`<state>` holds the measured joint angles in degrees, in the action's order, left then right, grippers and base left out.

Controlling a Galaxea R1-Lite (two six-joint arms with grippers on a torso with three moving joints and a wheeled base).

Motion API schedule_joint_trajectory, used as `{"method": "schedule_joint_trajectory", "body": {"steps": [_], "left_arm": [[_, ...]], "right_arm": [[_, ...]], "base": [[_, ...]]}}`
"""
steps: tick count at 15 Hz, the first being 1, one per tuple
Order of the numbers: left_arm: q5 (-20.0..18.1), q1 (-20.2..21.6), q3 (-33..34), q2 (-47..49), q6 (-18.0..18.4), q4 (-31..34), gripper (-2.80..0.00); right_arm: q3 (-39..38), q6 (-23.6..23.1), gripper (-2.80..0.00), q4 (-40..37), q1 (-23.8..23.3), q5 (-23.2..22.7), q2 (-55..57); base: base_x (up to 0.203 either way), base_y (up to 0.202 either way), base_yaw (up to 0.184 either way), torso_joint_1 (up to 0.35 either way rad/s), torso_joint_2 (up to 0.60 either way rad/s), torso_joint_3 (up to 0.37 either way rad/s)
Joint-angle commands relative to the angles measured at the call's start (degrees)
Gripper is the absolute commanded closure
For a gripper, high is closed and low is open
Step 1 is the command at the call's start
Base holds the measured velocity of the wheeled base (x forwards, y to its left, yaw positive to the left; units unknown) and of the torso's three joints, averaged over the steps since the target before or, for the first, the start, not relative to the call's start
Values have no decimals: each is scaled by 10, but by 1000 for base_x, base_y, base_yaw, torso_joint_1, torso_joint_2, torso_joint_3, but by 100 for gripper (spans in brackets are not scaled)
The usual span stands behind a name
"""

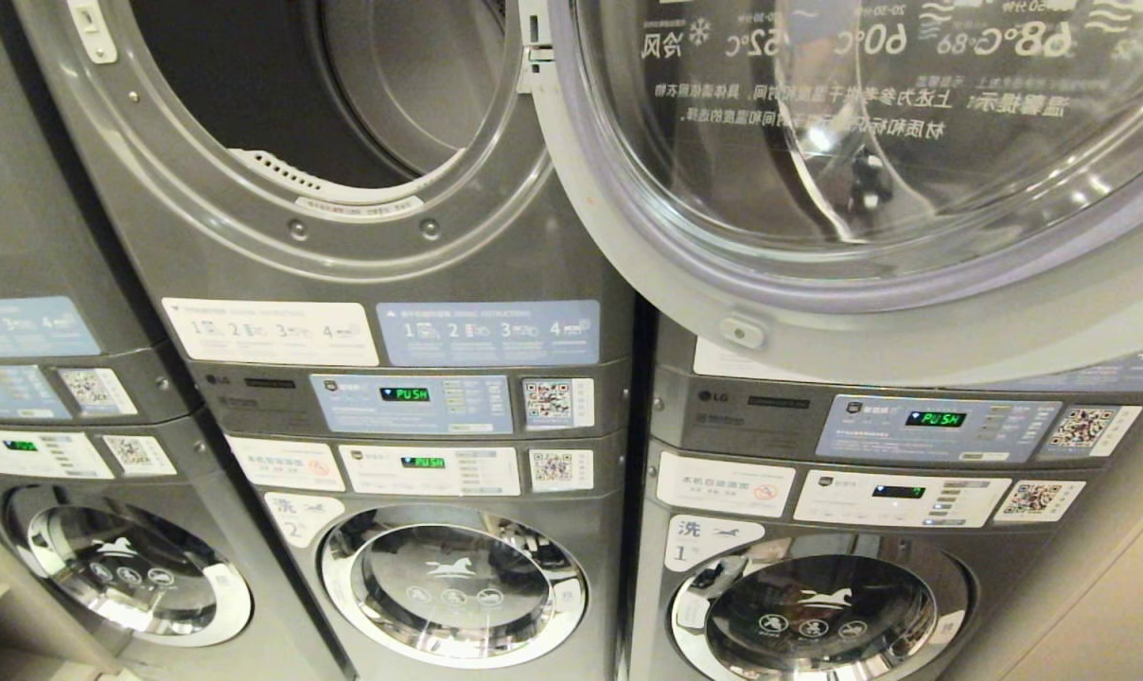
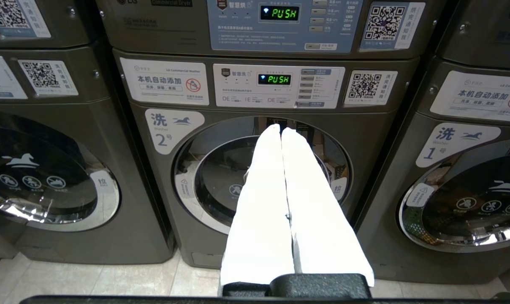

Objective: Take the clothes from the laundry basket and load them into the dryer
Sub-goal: Take the clothes out of the basket

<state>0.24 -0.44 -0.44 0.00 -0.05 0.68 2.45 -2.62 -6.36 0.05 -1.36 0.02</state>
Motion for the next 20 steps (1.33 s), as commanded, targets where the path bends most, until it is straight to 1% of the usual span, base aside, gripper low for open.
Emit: {"method": "schedule_joint_trajectory", "body": {"steps": [1,4,7,9,12,20], "left_arm": [[0,0,0,1,0,-1,0],[0,0,0,1,0,-1,0],[0,0,0,1,0,-1,0],[0,0,0,1,0,-1,0],[0,0,0,1,0,-1,0],[0,0,0,1,0,-1,0]], "right_arm": [[0,7,0,0,0,0,-1],[1,21,0,0,0,18,-1],[0,21,0,0,0,19,-1],[0,5,0,0,0,17,-1],[-1,-34,0,0,0,11,-1],[-2,-37,0,0,0,9,-1]], "base": [[0,0,0,-49,115,60],[0,0,0,-56,118,67],[0,0,0,-52,119,58],[0,0,0,-47,122,61],[0,0,0,-55,117,60],[0,0,0,-53,126,66]]}}
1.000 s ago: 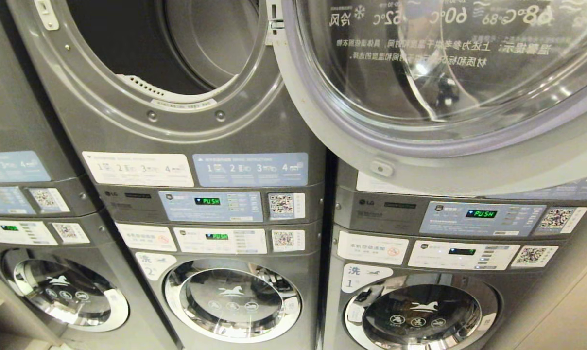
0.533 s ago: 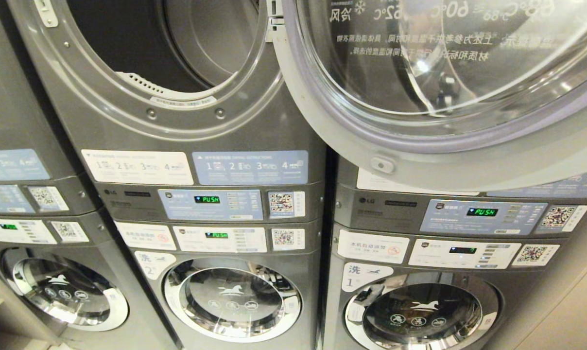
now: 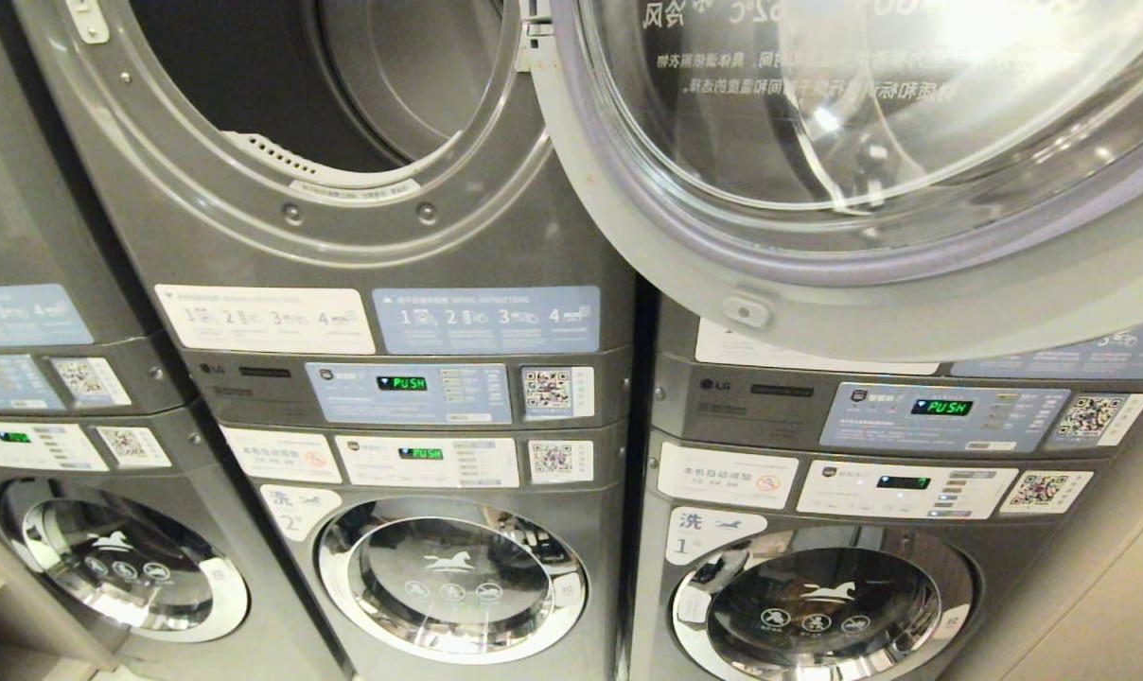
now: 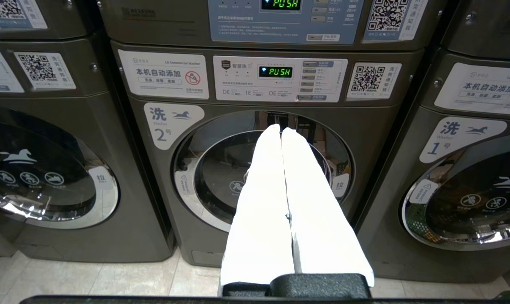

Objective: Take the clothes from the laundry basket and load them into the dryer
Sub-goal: Take the clothes out of the basket

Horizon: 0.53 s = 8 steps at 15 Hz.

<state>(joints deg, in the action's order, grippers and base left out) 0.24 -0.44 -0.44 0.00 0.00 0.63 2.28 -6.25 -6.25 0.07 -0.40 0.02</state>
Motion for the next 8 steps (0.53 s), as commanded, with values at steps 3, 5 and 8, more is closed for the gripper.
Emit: {"method": "schedule_joint_trajectory", "body": {"steps": [3,5,8], "left_arm": [[0,0,0,1,0,0,0],[0,0,0,1,0,1,0],[0,0,0,1,0,0,0]], "right_arm": [[0,-1,0,-1,0,0,-1],[0,-1,0,-1,0,0,0],[0,0,0,-1,0,0,-1]], "base": [[0,0,0,-59,132,72],[0,0,0,-55,113,68],[0,0,0,-55,128,70]]}}
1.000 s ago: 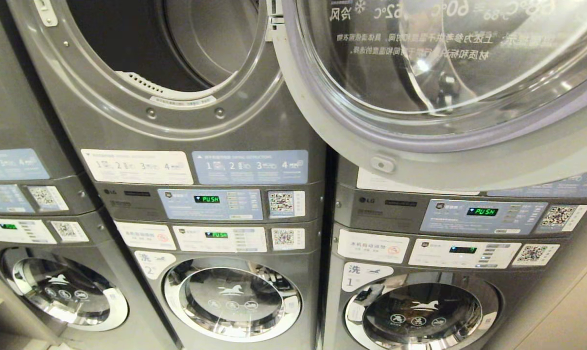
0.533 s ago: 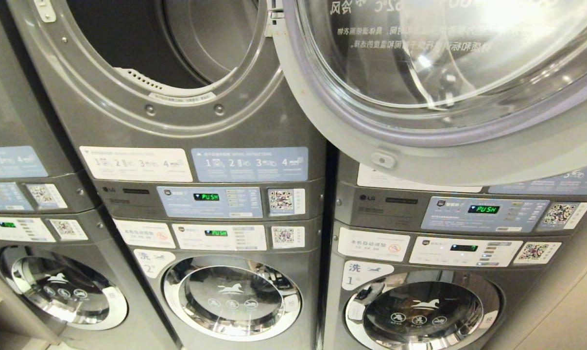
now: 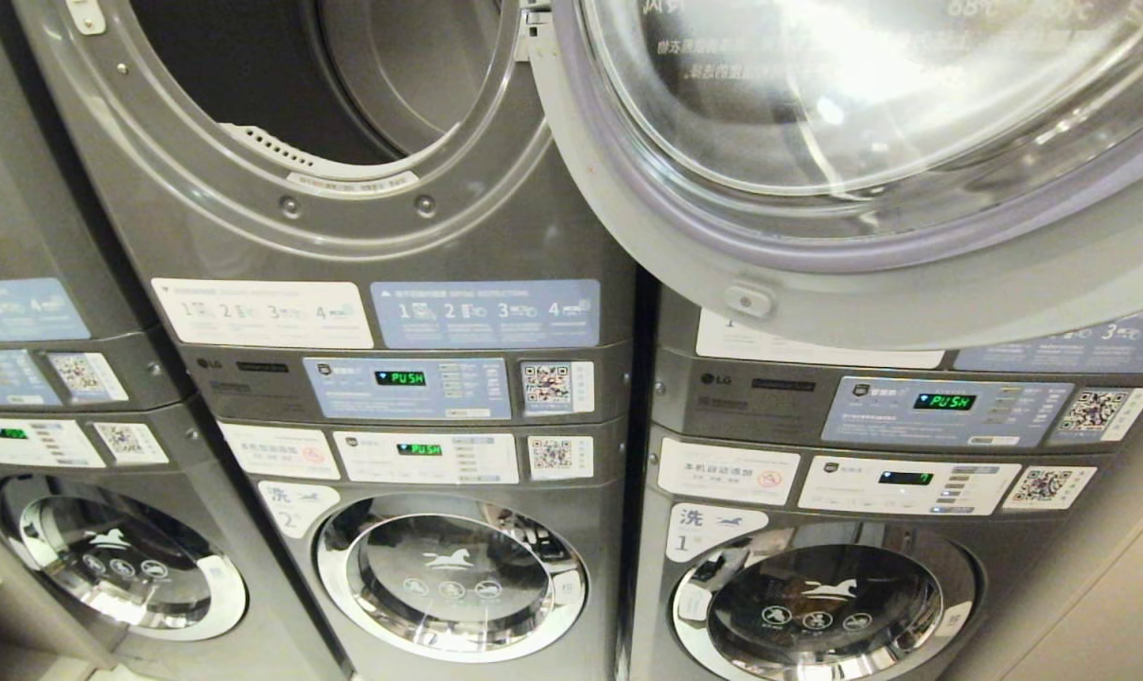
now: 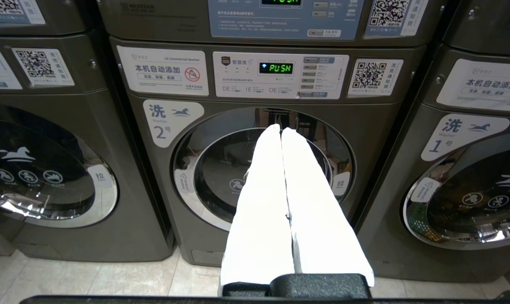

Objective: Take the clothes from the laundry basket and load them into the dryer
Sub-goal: Take the clothes out of the basket

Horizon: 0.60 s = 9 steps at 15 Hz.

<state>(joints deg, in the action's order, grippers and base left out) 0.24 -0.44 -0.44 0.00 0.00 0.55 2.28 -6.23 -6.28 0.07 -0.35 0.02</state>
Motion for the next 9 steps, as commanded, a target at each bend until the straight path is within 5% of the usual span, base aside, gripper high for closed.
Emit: {"method": "schedule_joint_trajectory", "body": {"steps": [1,9], "left_arm": [[0,0,0,1,0,1,0],[0,0,0,1,0,1,0]], "right_arm": [[0,-1,0,0,0,-1,-1],[1,-4,0,0,0,0,-1]], "base": [[0,0,0,-76,150,85],[0,0,0,-63,141,75]]}}
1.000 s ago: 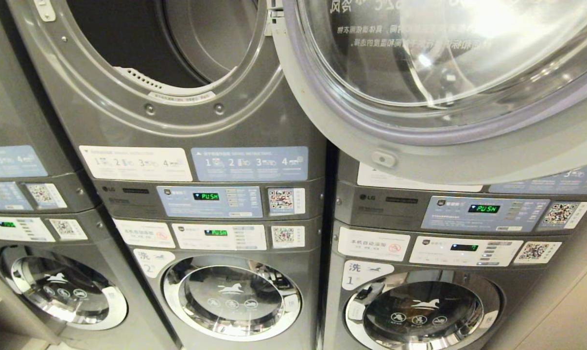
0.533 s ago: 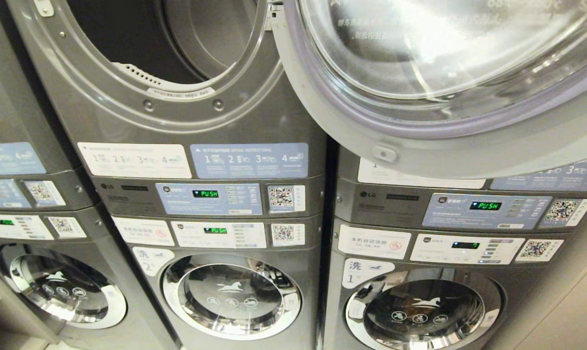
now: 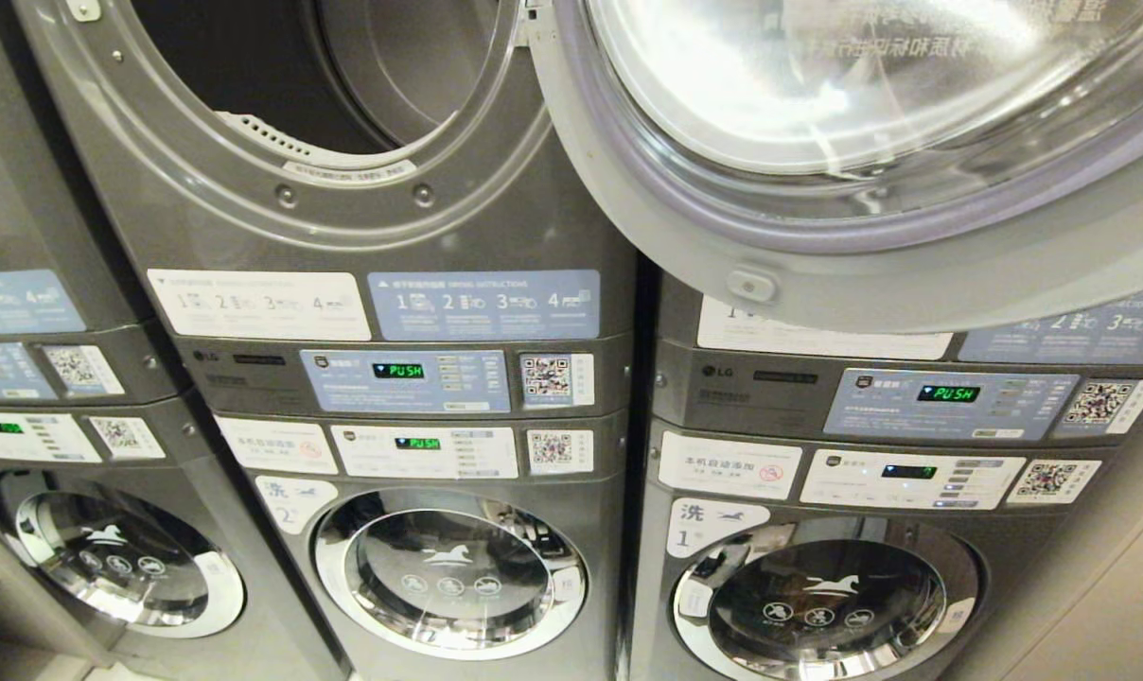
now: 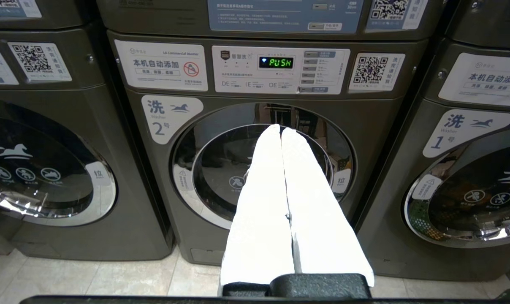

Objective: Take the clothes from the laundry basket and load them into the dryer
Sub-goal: Take the clothes out of the basket

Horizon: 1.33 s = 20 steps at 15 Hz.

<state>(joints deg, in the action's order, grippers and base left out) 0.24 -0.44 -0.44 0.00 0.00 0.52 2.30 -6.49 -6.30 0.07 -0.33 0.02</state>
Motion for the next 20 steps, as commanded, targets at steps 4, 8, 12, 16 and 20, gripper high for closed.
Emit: {"method": "schedule_joint_trajectory", "body": {"steps": [4,8,12,16,20], "left_arm": [[0,0,0,1,0,1,0],[0,0,0,1,0,1,0],[0,0,0,1,0,1,0],[0,0,0,1,0,1,0],[0,0,0,1,0,1,0]], "right_arm": [[1,2,0,0,0,0,-1],[0,1,0,0,0,-1,0],[0,5,0,1,0,-1,-1],[-23,0,0,62,0,-1,-1],[-23,2,0,60,0,-1,-1]], "base": [[0,0,0,-72,158,87],[0,0,0,-80,175,92],[0,0,0,-95,213,118],[0,0,0,-131,284,152],[0,0,0,-133,305,162]]}}
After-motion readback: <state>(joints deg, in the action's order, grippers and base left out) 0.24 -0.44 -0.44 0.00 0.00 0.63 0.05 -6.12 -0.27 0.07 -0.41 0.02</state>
